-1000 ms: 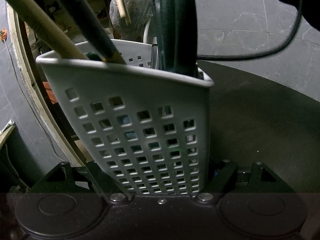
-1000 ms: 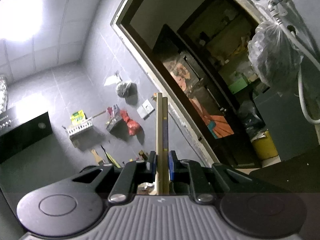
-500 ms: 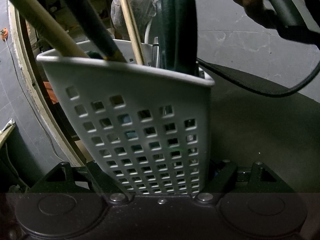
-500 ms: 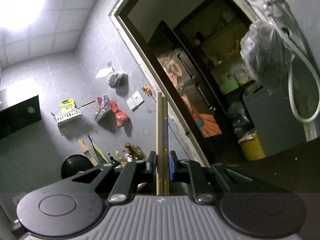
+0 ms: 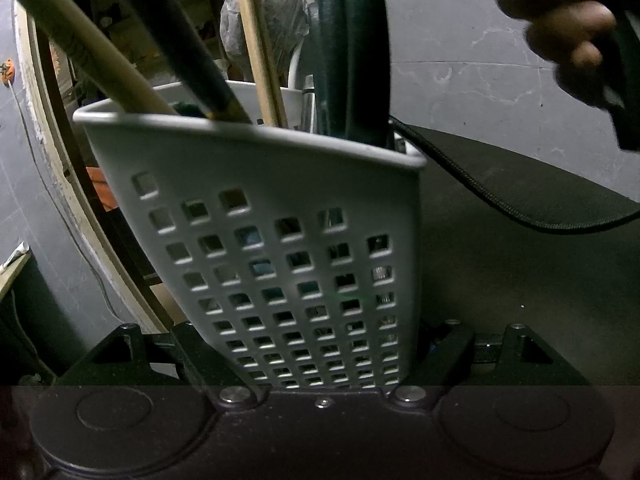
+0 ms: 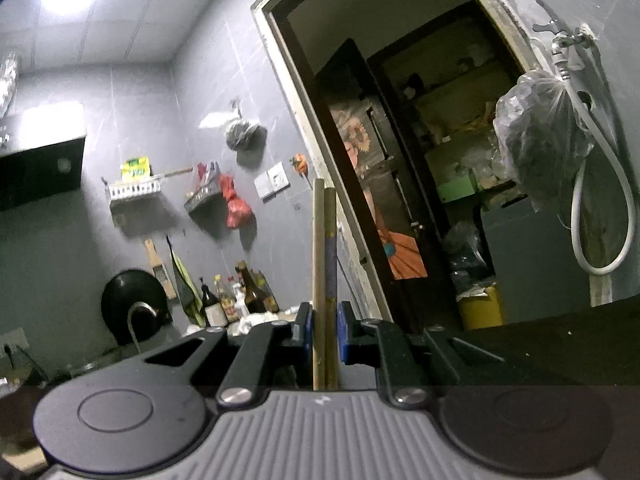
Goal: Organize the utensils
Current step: 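Lower the chopsticks into the white caddy and open the right tool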
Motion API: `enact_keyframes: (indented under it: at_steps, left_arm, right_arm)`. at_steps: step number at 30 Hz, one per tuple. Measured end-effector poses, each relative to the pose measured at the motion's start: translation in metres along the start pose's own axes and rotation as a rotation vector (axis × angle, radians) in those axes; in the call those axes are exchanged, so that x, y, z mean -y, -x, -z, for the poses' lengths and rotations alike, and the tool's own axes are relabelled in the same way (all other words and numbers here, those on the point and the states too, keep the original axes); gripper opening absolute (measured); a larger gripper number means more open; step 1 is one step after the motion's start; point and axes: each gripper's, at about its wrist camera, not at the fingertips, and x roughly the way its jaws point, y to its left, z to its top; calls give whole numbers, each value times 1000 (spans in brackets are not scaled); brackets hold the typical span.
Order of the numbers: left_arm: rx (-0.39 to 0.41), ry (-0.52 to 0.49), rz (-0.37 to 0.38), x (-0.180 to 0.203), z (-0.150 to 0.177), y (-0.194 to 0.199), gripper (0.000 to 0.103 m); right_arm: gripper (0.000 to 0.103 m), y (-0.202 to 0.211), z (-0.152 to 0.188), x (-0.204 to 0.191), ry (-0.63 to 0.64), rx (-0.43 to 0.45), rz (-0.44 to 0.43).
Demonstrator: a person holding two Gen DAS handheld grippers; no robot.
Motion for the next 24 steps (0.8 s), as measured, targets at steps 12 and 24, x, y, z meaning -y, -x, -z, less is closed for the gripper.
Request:
enact_keyframes:
  at_steps: [12, 24]
  left_arm:
    - [11, -15, 11, -2, 3, 2, 82]
    - [37, -42, 34, -4, 9, 2, 82]
  right_arm:
    - [46, 30, 14, -26, 117, -86, 69]
    - [83, 68, 10, -41, 74, 5, 230]
